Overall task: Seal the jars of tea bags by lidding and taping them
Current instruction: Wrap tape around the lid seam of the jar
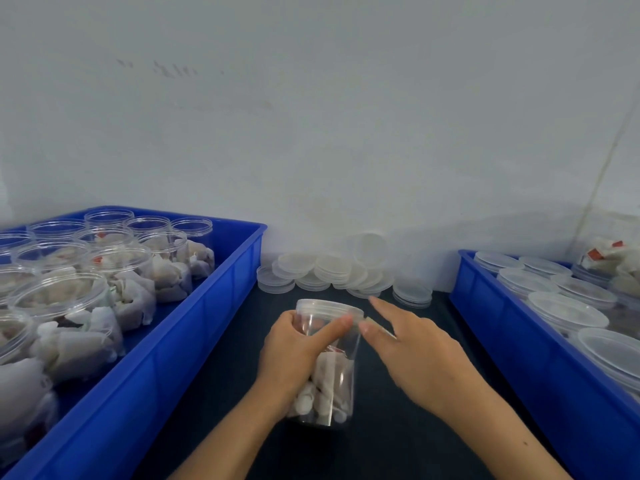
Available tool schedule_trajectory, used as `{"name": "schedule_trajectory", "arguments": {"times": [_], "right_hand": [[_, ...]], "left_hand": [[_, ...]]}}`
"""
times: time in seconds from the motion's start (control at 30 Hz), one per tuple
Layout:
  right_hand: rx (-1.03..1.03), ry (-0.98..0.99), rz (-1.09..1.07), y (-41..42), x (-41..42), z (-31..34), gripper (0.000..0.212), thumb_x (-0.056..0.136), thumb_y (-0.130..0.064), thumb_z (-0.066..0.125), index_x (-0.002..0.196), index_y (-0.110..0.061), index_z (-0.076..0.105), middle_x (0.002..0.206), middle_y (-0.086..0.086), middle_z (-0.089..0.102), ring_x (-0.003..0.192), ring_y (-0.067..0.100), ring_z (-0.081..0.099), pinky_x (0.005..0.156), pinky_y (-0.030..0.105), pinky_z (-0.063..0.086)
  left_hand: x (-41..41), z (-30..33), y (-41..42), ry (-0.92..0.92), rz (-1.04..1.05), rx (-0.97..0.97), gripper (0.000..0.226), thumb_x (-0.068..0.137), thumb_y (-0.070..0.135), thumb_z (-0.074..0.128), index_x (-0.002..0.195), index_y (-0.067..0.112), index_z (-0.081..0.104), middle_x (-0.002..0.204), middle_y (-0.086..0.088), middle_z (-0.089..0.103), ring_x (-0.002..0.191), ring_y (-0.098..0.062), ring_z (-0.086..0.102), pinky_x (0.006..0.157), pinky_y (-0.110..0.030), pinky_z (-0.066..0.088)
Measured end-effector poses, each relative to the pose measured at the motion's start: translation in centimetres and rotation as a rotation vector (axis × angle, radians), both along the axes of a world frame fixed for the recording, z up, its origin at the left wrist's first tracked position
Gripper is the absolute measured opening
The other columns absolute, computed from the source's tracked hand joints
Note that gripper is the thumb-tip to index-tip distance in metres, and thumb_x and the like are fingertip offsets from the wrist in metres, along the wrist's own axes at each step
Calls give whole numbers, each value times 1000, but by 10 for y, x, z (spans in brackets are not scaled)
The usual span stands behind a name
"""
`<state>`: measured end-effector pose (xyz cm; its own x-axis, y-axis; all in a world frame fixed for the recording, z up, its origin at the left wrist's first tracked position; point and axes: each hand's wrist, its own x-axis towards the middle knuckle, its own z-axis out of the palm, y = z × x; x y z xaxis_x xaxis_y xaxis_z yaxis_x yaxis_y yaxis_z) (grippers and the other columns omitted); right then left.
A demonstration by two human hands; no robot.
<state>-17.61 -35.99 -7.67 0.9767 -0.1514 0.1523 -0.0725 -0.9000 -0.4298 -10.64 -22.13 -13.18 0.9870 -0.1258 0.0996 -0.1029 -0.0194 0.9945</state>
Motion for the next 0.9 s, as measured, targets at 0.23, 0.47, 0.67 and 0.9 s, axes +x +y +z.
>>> {"name": "schedule_trajectory", "arguments": {"times": [0.23,0.47,0.67,0.9], "right_hand": [[12,45,11,-19,3,5,50,95,-59,38,141,-40,34,131,-7,56,108,13,54,90,31,43],[3,-13,41,-23,8,0,41,97,-55,38,137,-53,36,132,-10,57,114,12,55,91,31,43],[-49,-59,62,-22,10,-3,45,98,-53,38,141,-56,29,121,-9,65,88,6,63,78,23,47],[-176,-97,53,-15,12,-10,40,102,-46,32,142,-53,31,98,-16,68,82,7,62,71,24,47]], "left_hand": [[1,-3,5,-12,-98,-140,64,50,48,79,101,11,68,88,-4,75,78,-17,73,66,-26,57],[6,-6,10,31,-264,-229,59,57,39,78,103,4,68,93,-19,73,78,-25,72,63,-26,57],[7,-8,13,48,-324,-257,55,66,37,79,105,0,65,87,-16,74,74,-24,72,61,-25,56],[9,-13,10,39,-332,-312,59,63,37,79,107,1,65,94,-17,74,80,-25,73,64,-26,56]]}}
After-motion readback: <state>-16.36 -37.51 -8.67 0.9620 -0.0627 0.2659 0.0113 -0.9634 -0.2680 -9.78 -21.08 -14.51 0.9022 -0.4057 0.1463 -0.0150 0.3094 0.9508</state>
